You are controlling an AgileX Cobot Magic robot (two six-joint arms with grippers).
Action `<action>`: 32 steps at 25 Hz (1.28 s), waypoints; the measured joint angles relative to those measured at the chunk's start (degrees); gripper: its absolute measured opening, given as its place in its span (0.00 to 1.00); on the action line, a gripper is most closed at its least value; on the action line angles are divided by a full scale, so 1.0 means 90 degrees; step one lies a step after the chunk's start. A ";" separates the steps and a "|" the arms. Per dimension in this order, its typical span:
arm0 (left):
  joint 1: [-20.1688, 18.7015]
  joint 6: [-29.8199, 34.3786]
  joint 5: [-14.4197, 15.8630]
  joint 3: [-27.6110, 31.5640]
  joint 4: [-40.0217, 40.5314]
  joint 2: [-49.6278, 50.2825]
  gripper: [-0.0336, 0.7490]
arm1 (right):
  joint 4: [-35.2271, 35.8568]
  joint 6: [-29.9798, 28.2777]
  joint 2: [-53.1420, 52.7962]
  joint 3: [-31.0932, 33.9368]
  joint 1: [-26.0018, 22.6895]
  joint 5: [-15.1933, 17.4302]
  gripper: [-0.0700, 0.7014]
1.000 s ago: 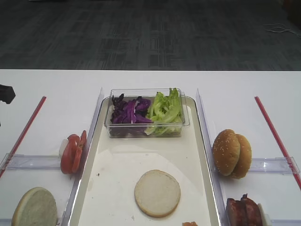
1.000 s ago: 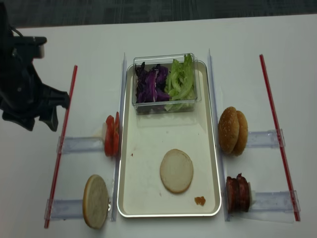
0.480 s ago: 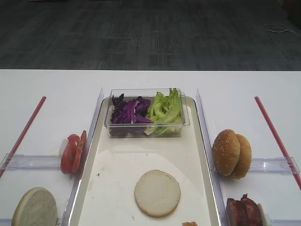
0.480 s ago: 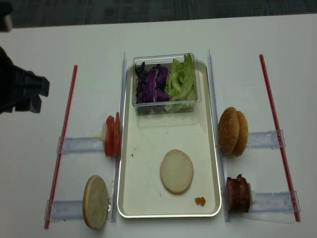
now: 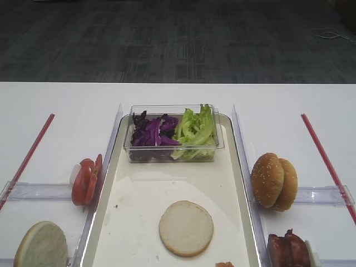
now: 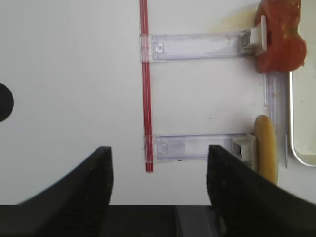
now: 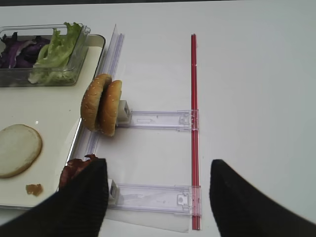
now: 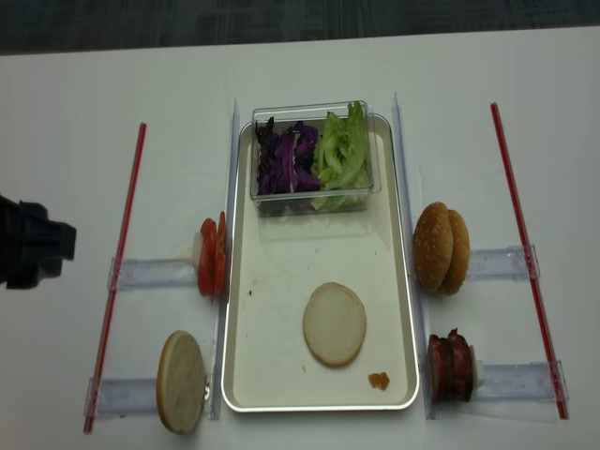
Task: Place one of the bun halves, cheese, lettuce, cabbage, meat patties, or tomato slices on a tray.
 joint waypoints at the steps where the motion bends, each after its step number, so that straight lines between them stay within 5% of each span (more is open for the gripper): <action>1: 0.0000 0.0000 0.0000 0.0076 0.0000 -0.0123 0.59 | 0.0000 0.0000 0.0000 0.0000 0.0000 0.0000 0.68; 32: 0.0005 0.0000 0.0068 0.2437 0.0162 -0.3068 0.58 | 0.0000 0.0000 0.0000 0.0000 0.0000 0.0012 0.68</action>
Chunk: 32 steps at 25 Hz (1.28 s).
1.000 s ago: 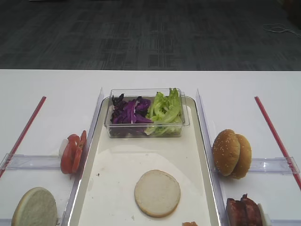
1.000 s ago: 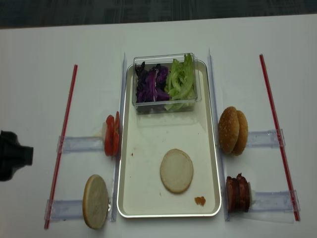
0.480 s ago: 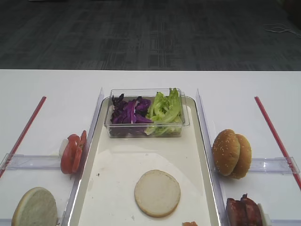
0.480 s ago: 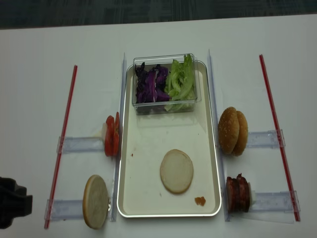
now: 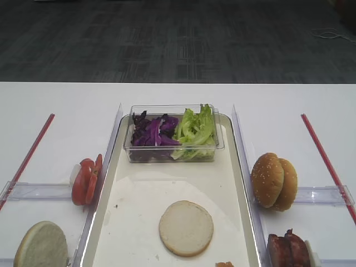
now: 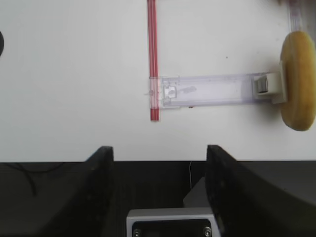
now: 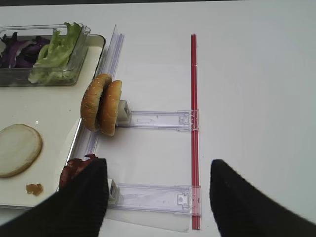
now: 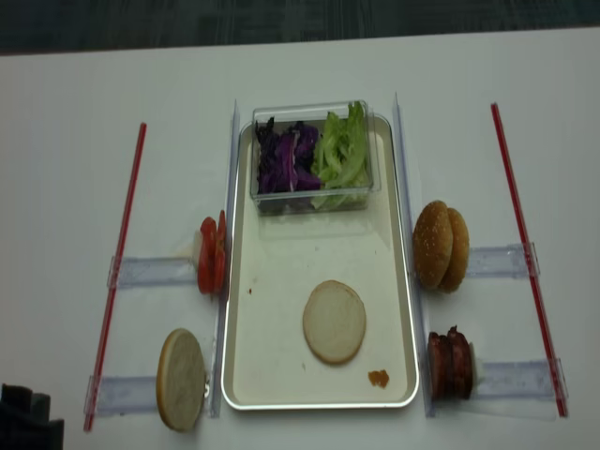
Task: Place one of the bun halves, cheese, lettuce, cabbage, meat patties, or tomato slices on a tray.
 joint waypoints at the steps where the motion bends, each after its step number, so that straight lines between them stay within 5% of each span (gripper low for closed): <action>1: 0.0000 0.0000 0.0000 0.0071 0.0000 -0.0034 0.58 | 0.0000 0.0000 0.0000 0.0000 0.0000 0.0000 0.68; 15: 0.0000 -0.0307 -0.0446 0.0417 0.0000 -0.1112 0.58 | 0.0000 0.0000 0.0000 0.0000 0.0000 0.0000 0.68; 32: 0.0000 -0.0307 -0.0530 0.0417 0.0000 -0.2672 0.58 | 0.0000 0.0000 0.0000 0.0000 0.0000 0.0000 0.68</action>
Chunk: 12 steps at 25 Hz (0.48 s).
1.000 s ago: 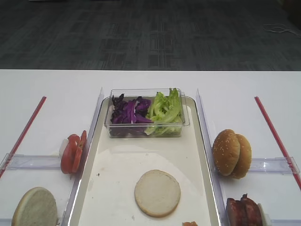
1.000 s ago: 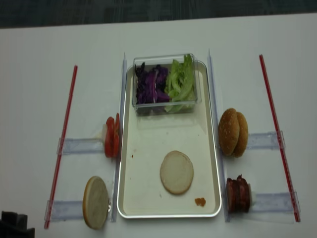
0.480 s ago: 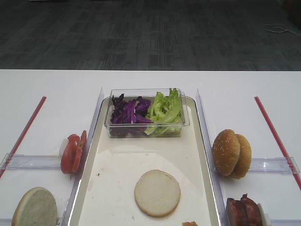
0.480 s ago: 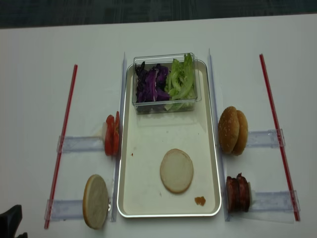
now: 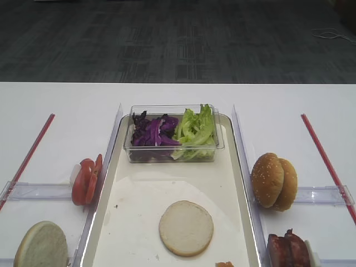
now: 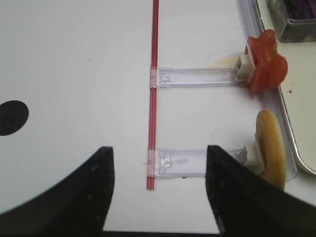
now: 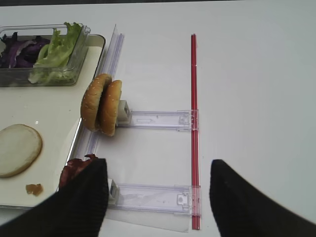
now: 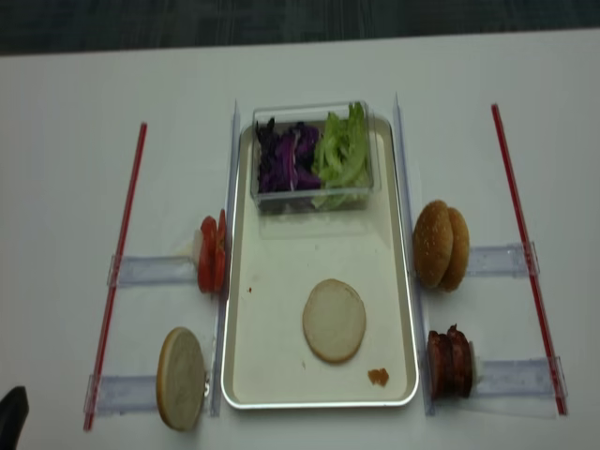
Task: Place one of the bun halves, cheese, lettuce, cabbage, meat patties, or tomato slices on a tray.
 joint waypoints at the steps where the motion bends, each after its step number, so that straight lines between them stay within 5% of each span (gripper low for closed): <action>1: 0.0000 0.0000 0.0000 0.0000 0.0000 -0.0054 0.58 | 0.0000 0.0000 0.0000 0.0000 0.0000 0.0000 0.68; 12: 0.0000 0.0000 0.0000 0.0000 0.0000 -0.0661 0.58 | 0.0000 -0.0012 0.0000 0.0000 0.0000 -0.0013 0.68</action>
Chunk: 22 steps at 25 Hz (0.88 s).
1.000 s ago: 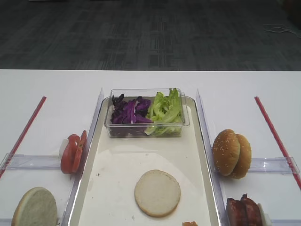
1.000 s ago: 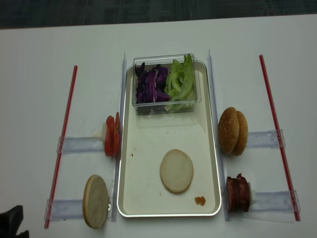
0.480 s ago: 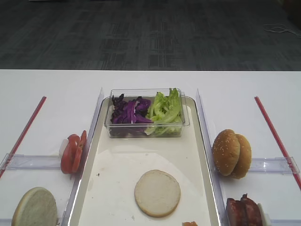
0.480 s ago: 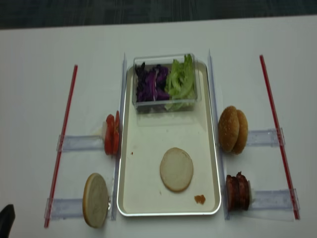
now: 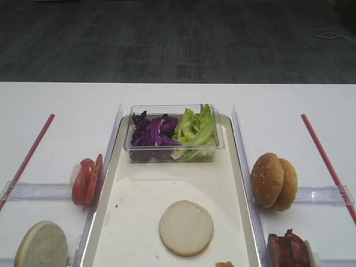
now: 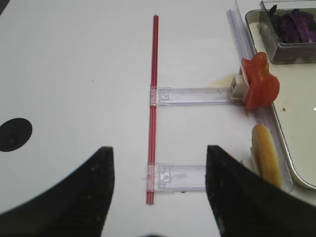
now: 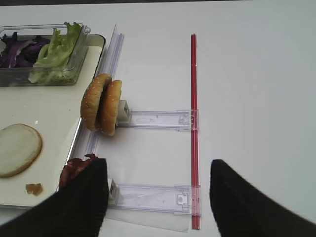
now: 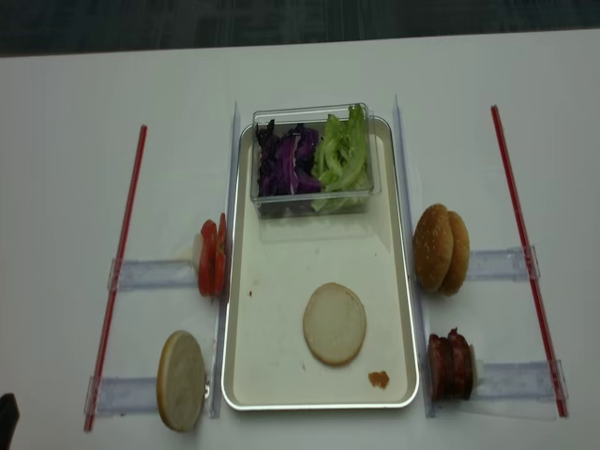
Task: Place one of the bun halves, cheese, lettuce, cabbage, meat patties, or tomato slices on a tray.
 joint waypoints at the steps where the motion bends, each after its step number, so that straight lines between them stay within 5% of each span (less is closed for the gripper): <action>1: 0.0000 0.0012 0.0000 0.0000 0.0000 0.0000 0.58 | 0.0000 0.0000 0.0000 0.0000 0.0000 0.0011 0.68; 22: 0.0000 0.0602 0.0000 0.0000 -0.0369 -0.0015 0.58 | 0.0000 0.0000 0.0000 0.0000 0.0000 0.0011 0.68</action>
